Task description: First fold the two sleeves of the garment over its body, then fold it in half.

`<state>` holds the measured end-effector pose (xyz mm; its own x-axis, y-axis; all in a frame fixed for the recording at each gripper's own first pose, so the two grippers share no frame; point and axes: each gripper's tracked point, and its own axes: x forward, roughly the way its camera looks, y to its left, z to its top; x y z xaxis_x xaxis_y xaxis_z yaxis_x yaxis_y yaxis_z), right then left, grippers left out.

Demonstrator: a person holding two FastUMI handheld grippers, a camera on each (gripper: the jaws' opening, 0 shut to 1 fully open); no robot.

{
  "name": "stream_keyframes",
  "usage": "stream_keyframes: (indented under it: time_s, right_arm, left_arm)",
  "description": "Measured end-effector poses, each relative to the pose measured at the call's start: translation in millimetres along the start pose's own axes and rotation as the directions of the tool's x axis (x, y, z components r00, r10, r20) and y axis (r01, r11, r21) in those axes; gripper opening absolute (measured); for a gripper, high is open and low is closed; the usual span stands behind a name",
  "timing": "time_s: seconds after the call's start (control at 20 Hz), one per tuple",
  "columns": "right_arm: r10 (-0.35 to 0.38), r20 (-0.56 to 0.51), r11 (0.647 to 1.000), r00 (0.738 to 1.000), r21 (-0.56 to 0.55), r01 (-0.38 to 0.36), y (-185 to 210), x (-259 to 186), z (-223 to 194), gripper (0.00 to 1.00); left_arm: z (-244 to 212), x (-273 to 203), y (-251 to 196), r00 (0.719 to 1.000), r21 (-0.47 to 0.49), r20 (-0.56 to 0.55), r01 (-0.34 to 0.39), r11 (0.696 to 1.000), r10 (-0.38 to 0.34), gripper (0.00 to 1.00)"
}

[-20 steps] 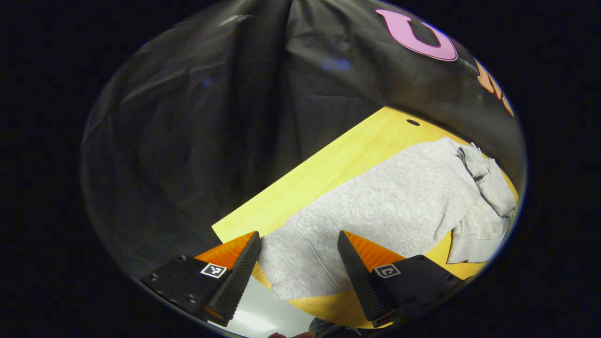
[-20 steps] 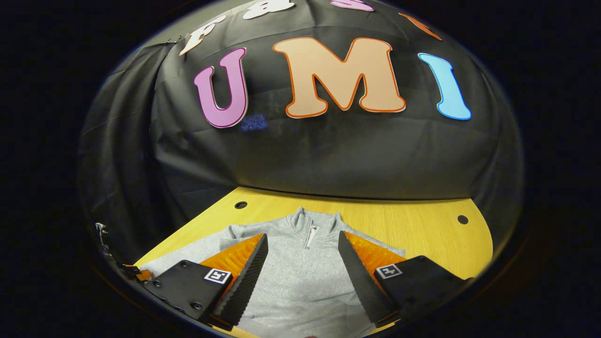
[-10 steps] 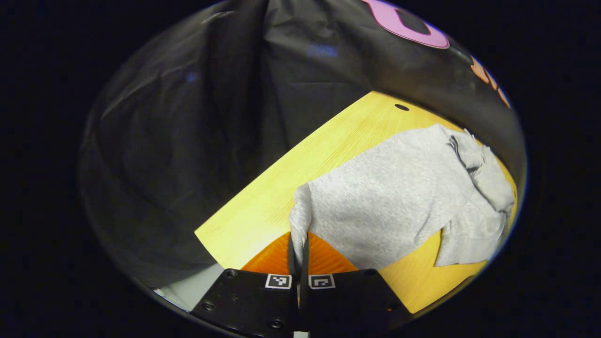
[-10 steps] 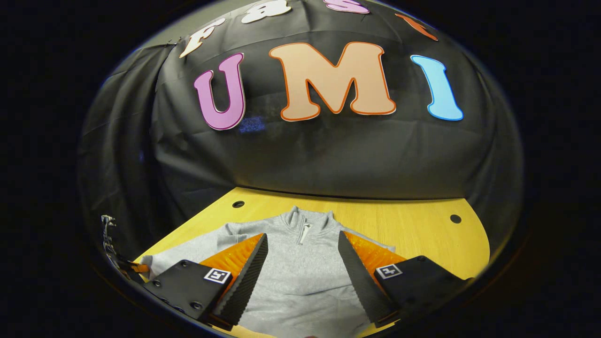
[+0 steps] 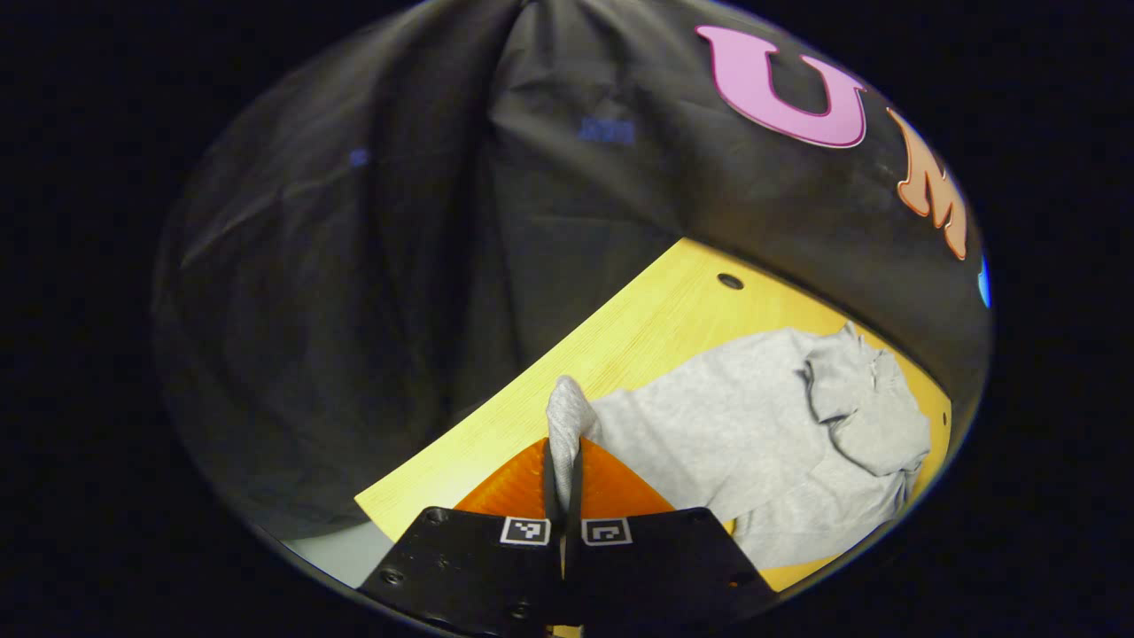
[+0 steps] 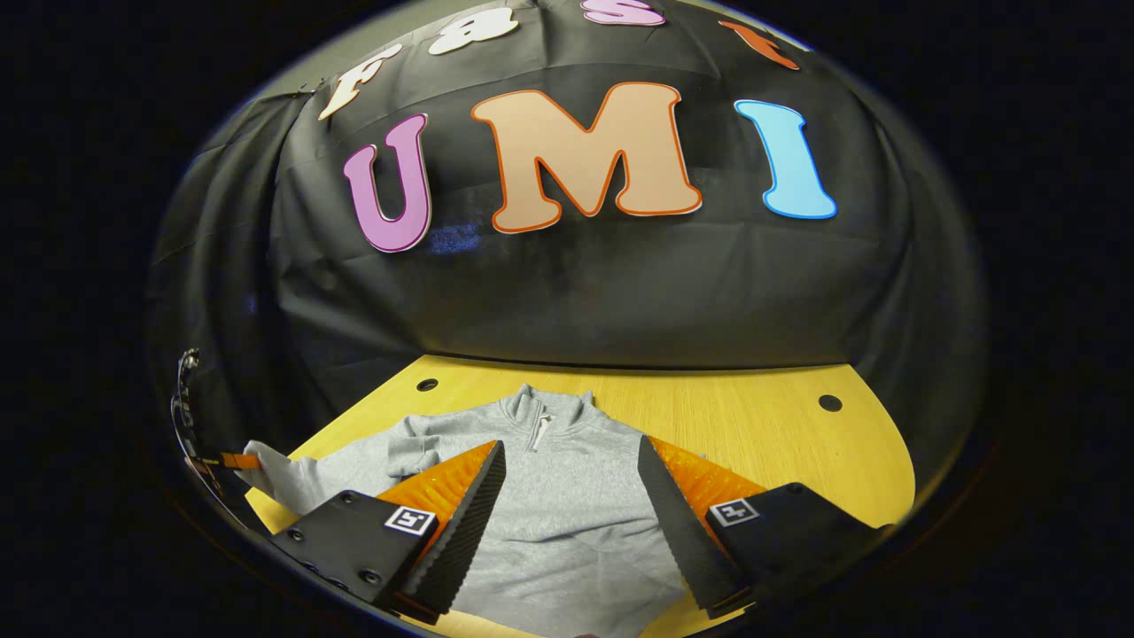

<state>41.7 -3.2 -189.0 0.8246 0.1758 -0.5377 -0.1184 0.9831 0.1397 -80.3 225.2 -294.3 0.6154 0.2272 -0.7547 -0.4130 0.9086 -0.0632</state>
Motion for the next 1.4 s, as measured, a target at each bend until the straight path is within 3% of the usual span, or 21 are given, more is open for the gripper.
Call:
stream_keyframes:
  time_s: [0.25,0.4,0.6,0.8,0.85,0.9,0.95,1.0,1.2,1.25,1.4]
  right_arm:
    - [-0.032,-0.002,0.999,0.999,0.021,0.032,-20,-20,-9,0.96]
    - [-0.057,0.004,0.998,0.998,0.014,0.057,-36,-34,-12,0.92]
    - [-0.09,0.008,0.996,0.996,0.018,0.09,-57,-52,-16,0.96]
    - [-0.121,-0.002,0.991,0.993,0.054,0.121,-75,-65,-25,0.96]
    - [-0.13,-0.003,0.99,0.992,0.062,0.129,-81,-70,-27,0.92]
    - [-0.137,-0.003,0.988,0.991,0.069,0.137,-86,-73,-30,0.96]
    - [-0.146,-0.004,0.986,0.989,0.075,0.146,-91,-78,-32,0.92]
    - [-0.154,-0.004,0.985,0.988,0.082,0.154,-92,-84,-33,0.96]
    - [-0.177,-0.007,0.977,0.984,0.121,0.177,-104,-106,-42,0.96]
    - [-0.184,-0.008,0.975,0.983,0.128,0.183,-108,-110,-44,0.92]
    - [-0.196,-0.011,0.971,0.98,0.134,0.196,-119,-118,-52,0.96]
  left_arm:
    - [38,1,-72,0.993,0.093,0.05,0.1,0.991,-0.105,0.0]
    - [56,3,-118,0.981,0.126,0.077,0.168,0.978,-0.178,0.0]
    - [79,-5,-179,0.957,0.187,0.105,0.249,0.95,-0.271,0.0]
    - [86,-16,-242,0.925,0.25,0.114,0.327,0.912,-0.363,0.0]
    - [85,-19,-257,0.916,0.262,0.111,0.348,0.9,-0.386,0.0]
    - [83,-24,-270,0.907,0.274,0.105,0.368,0.888,-0.408,0.0]
    - [81,-28,-285,0.898,0.284,0.097,0.388,0.877,-0.429,0.0]
    - [79,-33,-299,0.889,0.295,0.093,0.406,0.865,-0.449,0.0]
    - [63,-50,-355,0.85,0.322,0.049,0.483,0.814,-0.524,0.0]
    - [57,-53,-367,0.842,0.331,0.037,0.498,0.801,-0.539,0.0]
    - [44,-64,-402,0.812,0.36,0.007,0.542,0.759,-0.584,0.0]
